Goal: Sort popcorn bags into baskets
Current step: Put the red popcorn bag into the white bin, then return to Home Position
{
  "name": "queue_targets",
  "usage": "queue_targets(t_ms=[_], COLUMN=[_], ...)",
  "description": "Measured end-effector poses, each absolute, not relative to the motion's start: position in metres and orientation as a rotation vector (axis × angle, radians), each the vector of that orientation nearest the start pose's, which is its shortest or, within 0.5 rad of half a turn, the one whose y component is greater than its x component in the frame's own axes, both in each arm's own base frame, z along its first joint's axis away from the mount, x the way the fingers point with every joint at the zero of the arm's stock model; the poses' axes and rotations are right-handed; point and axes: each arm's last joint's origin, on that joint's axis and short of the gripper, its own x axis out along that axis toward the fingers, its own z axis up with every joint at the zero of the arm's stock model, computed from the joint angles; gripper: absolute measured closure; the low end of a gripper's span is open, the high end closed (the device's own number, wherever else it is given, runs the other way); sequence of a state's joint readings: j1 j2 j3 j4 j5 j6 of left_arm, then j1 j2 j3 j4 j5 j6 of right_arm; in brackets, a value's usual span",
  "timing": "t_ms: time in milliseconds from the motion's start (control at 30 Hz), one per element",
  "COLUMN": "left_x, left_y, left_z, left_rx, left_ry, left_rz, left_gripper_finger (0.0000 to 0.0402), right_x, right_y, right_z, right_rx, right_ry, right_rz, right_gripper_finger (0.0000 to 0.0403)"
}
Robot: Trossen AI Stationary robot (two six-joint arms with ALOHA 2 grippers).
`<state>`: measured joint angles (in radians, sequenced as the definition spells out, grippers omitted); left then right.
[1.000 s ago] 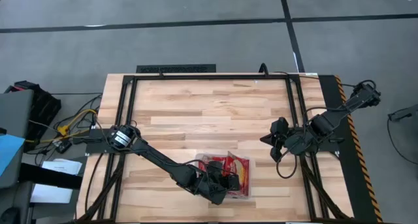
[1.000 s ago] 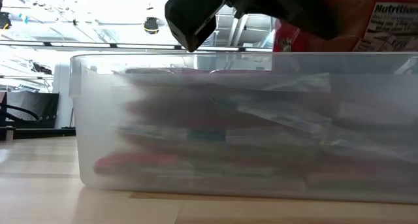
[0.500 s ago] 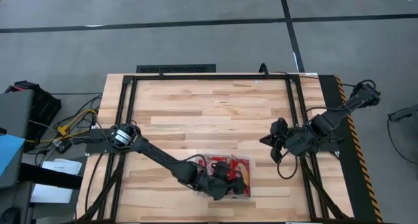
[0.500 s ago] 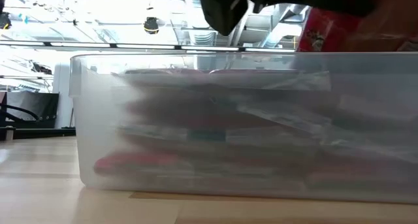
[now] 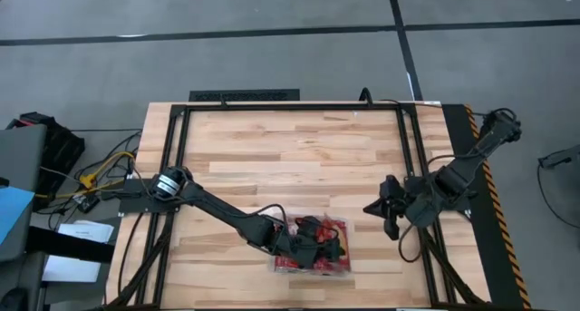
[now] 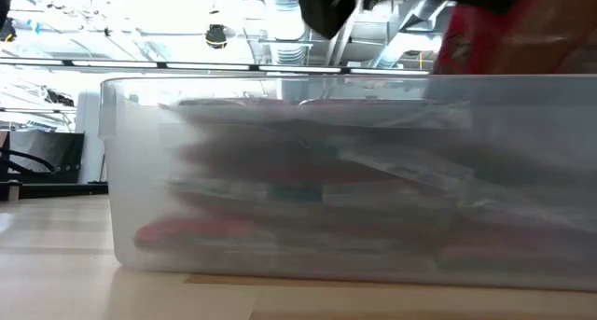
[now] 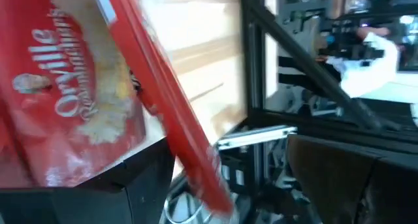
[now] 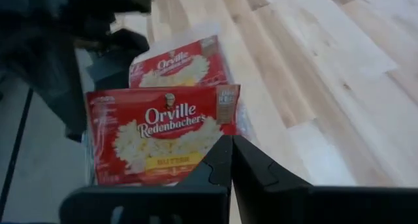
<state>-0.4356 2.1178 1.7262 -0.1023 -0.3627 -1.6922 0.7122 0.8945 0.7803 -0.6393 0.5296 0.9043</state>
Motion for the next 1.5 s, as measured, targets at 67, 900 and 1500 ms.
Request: queue_targets(t_ms=[67,900,1500], left_x=[0.448,0.384,0.182], left_y=[-0.198,-0.177,-0.103], left_z=[0.25,0.331,0.5], left_rx=[-1.481,-1.142,-0.378], left_ry=[0.39,0.443,0.2], left_rz=[0.302,0.367,0.013], left_gripper_finger=[0.0122,0.0122,0.0123], right_x=[0.14,0.204,0.08], right_y=[0.107,0.202,0.042], right_z=[0.276,0.213,0.384], right_rx=[0.43,0.255,0.327], right_ry=[0.631,0.61,-0.111], right_rz=[-0.102,0.201,0.051], right_gripper_finger=[0.0369,0.0381,0.0357])
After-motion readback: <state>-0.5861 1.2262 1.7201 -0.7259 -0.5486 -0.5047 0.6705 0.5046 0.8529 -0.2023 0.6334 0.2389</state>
